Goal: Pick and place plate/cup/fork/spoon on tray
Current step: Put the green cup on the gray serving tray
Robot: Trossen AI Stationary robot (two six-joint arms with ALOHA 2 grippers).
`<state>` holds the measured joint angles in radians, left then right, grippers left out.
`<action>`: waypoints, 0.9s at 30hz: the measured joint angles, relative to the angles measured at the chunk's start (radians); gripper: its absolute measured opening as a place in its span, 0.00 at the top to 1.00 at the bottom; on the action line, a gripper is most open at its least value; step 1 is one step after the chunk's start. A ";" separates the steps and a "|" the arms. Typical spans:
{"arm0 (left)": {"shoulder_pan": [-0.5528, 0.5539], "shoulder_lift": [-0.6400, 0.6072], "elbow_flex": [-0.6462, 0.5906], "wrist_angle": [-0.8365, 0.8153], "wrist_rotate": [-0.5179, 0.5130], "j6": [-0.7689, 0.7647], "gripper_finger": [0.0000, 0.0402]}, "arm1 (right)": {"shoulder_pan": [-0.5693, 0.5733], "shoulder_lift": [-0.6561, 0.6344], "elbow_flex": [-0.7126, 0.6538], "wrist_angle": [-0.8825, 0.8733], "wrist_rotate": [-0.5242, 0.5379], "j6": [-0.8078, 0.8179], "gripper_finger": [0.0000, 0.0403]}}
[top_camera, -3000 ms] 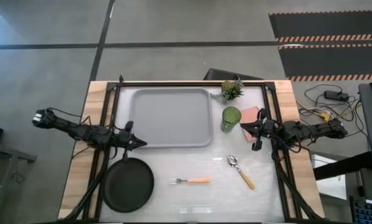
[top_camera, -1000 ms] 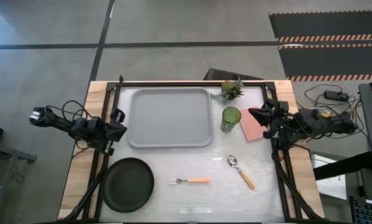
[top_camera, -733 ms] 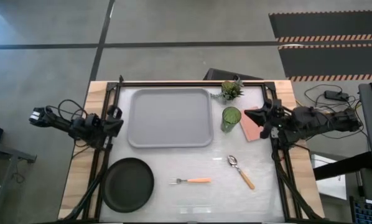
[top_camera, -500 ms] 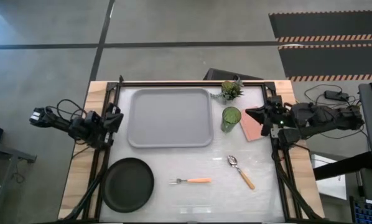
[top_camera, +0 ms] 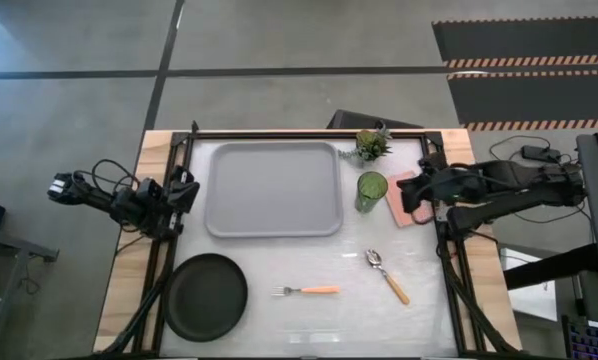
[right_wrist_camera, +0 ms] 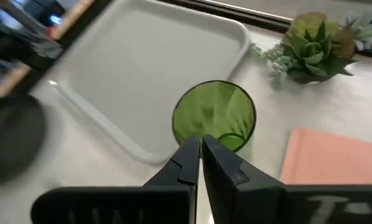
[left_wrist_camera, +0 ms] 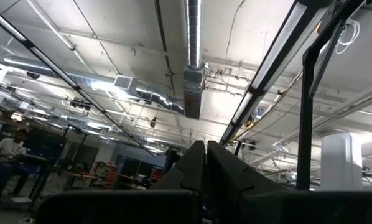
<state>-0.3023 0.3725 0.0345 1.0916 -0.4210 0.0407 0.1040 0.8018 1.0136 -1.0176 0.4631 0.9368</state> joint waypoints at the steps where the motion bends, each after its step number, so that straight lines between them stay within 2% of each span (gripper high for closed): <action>1: 0.000 0.000 0.000 0.000 0.000 0.000 1.00 | -0.011 0.013 0.009 0.001 -0.007 -0.015 0.98; 9: 0.000 -0.002 0.000 0.000 0.000 0.001 1.00 | -0.158 0.125 0.096 0.003 -0.119 -0.175 0.98; 14: 0.000 0.000 0.000 -0.004 0.000 0.000 1.00 | -0.296 0.204 0.149 -0.002 -0.248 -0.293 0.98; 19: 0.000 0.000 0.000 -0.039 0.000 0.001 1.00 | -0.417 0.267 0.202 -0.002 -0.348 -0.491 0.98; 24: 0.000 -0.001 0.004 0.031 -0.003 0.012 1.00 | -0.522 0.332 0.236 -0.018 -0.469 -0.652 0.98; 27: 0.000 -0.003 0.017 0.108 -0.005 0.084 1.00 | -0.570 0.362 0.257 -0.032 -0.479 -0.727 0.98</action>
<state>-0.3023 0.3691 0.0516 1.1992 -0.4258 0.1246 -0.4659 1.1638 1.2707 -1.0493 -0.0158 0.2094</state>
